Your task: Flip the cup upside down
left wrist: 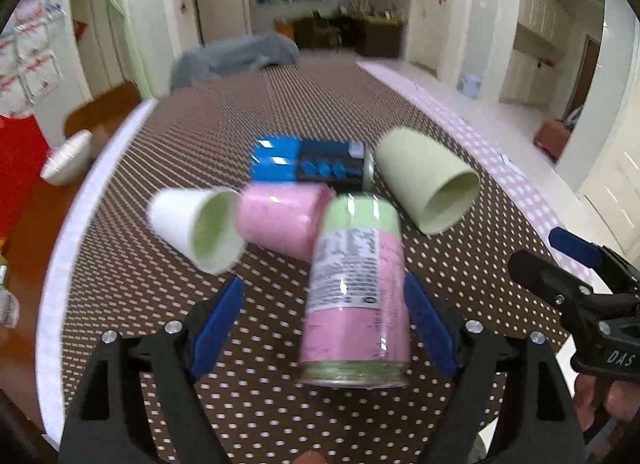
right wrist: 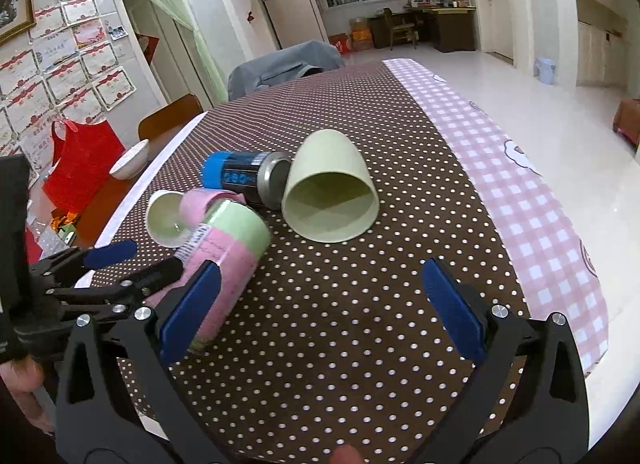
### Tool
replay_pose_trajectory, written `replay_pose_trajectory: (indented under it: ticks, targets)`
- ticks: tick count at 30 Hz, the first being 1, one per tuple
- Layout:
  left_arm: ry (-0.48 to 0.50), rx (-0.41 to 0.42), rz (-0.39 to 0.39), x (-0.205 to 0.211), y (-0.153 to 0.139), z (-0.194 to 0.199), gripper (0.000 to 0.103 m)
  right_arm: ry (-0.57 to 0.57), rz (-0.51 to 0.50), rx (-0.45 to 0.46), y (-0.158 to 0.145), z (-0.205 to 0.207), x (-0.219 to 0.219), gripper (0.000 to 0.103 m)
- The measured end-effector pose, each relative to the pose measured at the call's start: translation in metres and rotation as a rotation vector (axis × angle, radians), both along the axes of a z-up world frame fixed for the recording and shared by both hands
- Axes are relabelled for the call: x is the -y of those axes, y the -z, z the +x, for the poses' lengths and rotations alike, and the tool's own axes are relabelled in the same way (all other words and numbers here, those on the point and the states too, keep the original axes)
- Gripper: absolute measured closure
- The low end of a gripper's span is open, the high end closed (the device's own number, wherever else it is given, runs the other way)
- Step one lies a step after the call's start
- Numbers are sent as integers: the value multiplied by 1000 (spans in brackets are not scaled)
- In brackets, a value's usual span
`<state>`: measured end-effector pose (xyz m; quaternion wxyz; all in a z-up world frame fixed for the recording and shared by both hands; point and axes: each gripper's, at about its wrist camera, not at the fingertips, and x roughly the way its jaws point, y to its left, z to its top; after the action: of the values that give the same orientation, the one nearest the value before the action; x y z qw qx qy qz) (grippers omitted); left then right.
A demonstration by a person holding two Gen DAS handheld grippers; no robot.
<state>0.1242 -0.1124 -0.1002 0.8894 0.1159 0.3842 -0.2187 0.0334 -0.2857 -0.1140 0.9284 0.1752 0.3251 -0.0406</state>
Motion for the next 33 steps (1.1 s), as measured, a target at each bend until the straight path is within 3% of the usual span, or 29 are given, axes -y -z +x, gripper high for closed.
replay_pose_trajectory:
  ticks: [2, 9, 33]
  targets:
    - [-28, 83, 8, -8, -9, -9, 12, -9, 4, 1, -3, 1, -3, 5]
    - [-103, 246, -28, -34, -29, -22, 12, -44, 1, -1, -13, 6, -18, 5]
    - [-311, 321, -136, -112, -35, -36, 12, -165, -27, -38, -29, 30, -68, 5]
